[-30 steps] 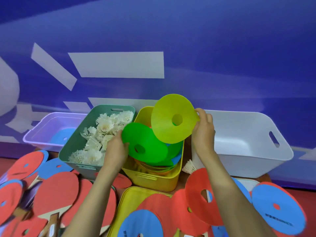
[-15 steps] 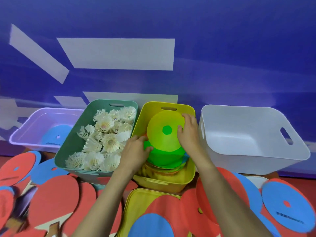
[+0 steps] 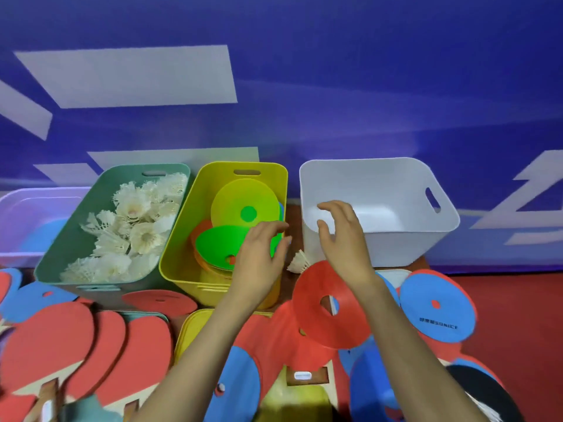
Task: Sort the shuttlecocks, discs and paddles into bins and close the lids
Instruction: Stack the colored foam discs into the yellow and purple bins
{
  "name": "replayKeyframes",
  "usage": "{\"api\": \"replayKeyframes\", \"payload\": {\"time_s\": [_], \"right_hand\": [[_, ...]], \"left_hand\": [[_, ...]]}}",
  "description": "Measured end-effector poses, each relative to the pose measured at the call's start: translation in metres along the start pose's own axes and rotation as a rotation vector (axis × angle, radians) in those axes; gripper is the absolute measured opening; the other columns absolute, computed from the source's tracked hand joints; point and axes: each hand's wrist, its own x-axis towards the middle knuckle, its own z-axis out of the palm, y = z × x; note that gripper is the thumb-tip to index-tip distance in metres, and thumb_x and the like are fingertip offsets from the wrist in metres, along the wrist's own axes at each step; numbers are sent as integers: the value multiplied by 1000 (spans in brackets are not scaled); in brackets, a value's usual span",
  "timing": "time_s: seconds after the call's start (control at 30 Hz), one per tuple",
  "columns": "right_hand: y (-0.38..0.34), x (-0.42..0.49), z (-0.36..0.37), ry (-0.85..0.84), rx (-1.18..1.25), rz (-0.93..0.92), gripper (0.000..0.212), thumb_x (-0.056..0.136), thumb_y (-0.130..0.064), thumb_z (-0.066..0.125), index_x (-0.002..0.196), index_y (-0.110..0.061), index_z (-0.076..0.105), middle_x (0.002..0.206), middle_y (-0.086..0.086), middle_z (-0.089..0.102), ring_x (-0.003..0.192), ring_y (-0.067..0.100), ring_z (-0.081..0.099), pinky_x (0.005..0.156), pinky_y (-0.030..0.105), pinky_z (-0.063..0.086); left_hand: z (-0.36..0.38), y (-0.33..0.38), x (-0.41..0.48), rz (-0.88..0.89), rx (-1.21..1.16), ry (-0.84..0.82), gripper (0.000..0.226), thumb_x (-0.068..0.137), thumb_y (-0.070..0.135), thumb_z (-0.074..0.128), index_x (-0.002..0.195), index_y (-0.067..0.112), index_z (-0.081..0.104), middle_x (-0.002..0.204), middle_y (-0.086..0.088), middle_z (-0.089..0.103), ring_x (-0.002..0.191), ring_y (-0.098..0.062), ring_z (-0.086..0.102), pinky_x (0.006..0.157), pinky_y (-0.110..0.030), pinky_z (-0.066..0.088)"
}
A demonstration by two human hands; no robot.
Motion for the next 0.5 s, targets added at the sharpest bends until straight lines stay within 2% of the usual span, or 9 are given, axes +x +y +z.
{"api": "replayKeyframes", "payload": {"time_s": [0.1, 0.17, 0.23, 0.37, 0.43, 0.5], "right_hand": [[33, -24, -28, 8, -21, 59, 30, 86, 1, 53, 114, -6, 60, 117, 9, 55, 113, 23, 52, 97, 19, 32], [57, -37, -40, -26, -40, 127, 31, 85, 2, 54, 115, -6, 59, 117, 11, 55, 111, 27, 53, 97, 26, 36], [81, -50, -45, -112, -69, 229, 32, 87, -2, 54, 118, -6, 58, 121, 13, 53, 113, 30, 52, 98, 35, 41], [121, -72, -38, -417, -221, 461, 41, 89, -12, 54, 129, -11, 50, 133, 15, 43, 123, 32, 44, 101, 37, 37], [134, -80, -31, -545, -283, 518, 43, 90, -18, 52, 132, -13, 45, 136, 15, 39, 126, 33, 40, 102, 38, 36], [142, -85, -25, -624, -289, 541, 45, 92, -20, 50, 135, -11, 41, 136, 17, 38, 127, 34, 38, 103, 39, 36]], "left_hand": [[43, 24, -22, 51, -23, -106, 22, 88, 25, 54, 104, 14, 63, 99, -2, 62, 93, -18, 58, 82, -28, 43], [72, 25, -39, 2, 45, -194, 24, 88, 23, 55, 110, 14, 61, 105, -4, 59, 100, -22, 57, 88, -30, 43], [96, 19, -56, -111, 147, -285, 35, 88, 17, 57, 123, 10, 55, 119, -11, 51, 113, -28, 49, 98, -32, 37], [122, 5, -79, -388, 274, -384, 52, 86, 7, 51, 136, 5, 38, 142, -22, 27, 131, -39, 28, 110, -37, 22], [129, -1, -84, -513, 255, -391, 53, 85, 3, 50, 136, 1, 35, 141, -26, 26, 130, -42, 29, 109, -39, 23], [134, -7, -86, -614, 156, -356, 47, 84, -5, 47, 130, -4, 36, 133, -27, 36, 122, -43, 38, 101, -40, 30]]}}
